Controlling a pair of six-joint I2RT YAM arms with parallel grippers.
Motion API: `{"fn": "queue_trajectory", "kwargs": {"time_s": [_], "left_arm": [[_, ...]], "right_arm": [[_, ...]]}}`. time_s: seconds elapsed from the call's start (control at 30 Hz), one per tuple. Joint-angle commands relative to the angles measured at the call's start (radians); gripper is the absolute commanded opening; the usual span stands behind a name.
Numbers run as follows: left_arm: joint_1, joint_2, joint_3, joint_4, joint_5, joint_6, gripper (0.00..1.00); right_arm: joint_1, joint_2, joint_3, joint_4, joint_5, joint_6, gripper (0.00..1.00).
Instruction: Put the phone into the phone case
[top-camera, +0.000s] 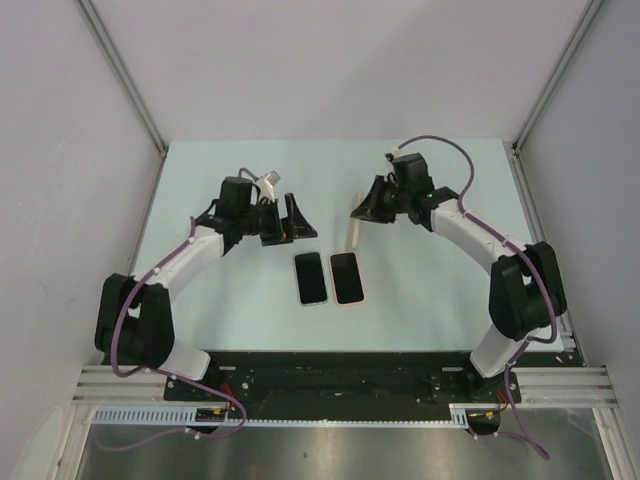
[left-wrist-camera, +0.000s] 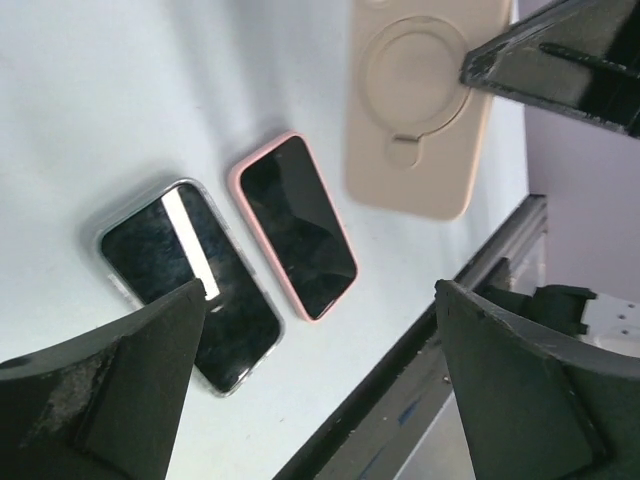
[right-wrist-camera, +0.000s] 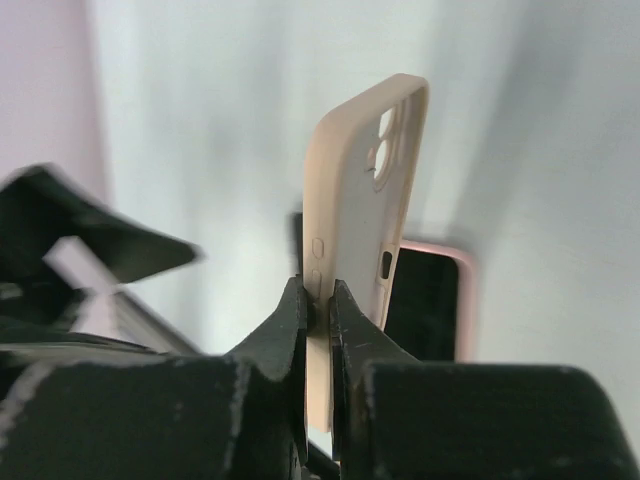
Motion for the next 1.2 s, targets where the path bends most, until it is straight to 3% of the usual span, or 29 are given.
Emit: {"fn": "queue_trajectory", "kwargs": {"time_s": [0.0, 0.2, 0.4, 0.63, 0.83, 1.0, 1.17], "left_arm": [[-0.002, -0.133, 0.077, -0.178, -0.192, 0.13, 1.0], [0.122, -0.234, -0.012, -0.178, -0.211, 0.087, 1.0], [0.271, -0.283, -0.121, -0.157, -0.207, 0.096, 1.0], [0.285, -0.306, -0.138, -0.152, -0.171, 0.107, 1.0], [0.286, -0.3, -0.146, -0.142, -0.141, 0.11, 1.0], [0.286, -0.297, -0.152, -0.126, -0.095, 0.107, 1.0], [0.286, -0.314, -0.155, -0.128, -0.104, 0.109, 1.0]], "right_arm": [[-0.042, -0.089, 0.021, -0.345, 0.229, -0.25, 0.07], [-0.004, -0.057, 0.044, -0.583, 0.506, -0.36, 0.11], [0.105, 0.082, 0.044, -0.565, 0.562, -0.326, 0.11], [0.169, 0.164, 0.044, -0.508, 0.554, -0.24, 0.2], [0.139, 0.107, 0.044, -0.47, 0.543, -0.235, 0.37], [0.023, 0.075, 0.067, -0.422, 0.52, -0.313, 0.66], [-0.103, 0.138, 0.137, -0.39, 0.556, -0.416, 0.77]]}}
